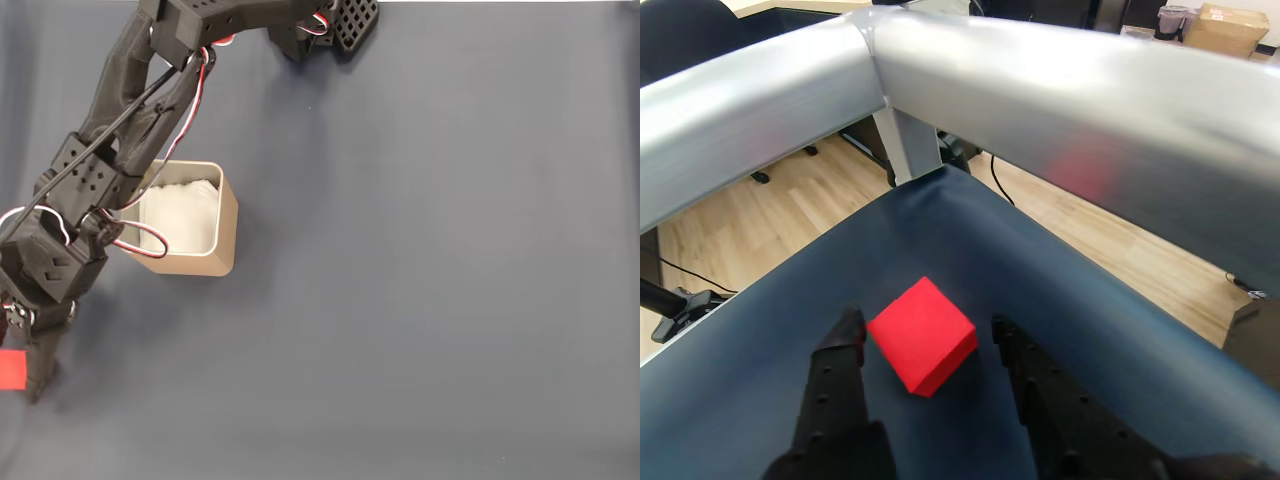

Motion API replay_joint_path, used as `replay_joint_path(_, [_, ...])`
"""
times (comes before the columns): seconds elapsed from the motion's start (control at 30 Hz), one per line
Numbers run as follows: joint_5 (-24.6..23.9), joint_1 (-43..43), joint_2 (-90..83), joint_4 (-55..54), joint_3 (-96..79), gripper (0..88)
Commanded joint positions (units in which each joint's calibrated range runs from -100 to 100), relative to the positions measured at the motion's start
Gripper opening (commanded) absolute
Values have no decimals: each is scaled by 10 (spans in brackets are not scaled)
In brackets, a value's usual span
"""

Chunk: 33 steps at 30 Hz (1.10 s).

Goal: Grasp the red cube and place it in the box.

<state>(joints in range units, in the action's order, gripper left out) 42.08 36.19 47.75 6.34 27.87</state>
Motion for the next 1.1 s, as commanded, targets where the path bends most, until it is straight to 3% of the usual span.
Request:
replay_joint_path(0.0, [-3,8,-5,-13,33,241])
replay_joint_path(0.27, [-11,8,-10,-13,33,133])
replay_joint_path(0.83, [-5,5,-26,-13,15,137])
replay_joint_path(1.07, [10,-5,-83,-8,-76,66])
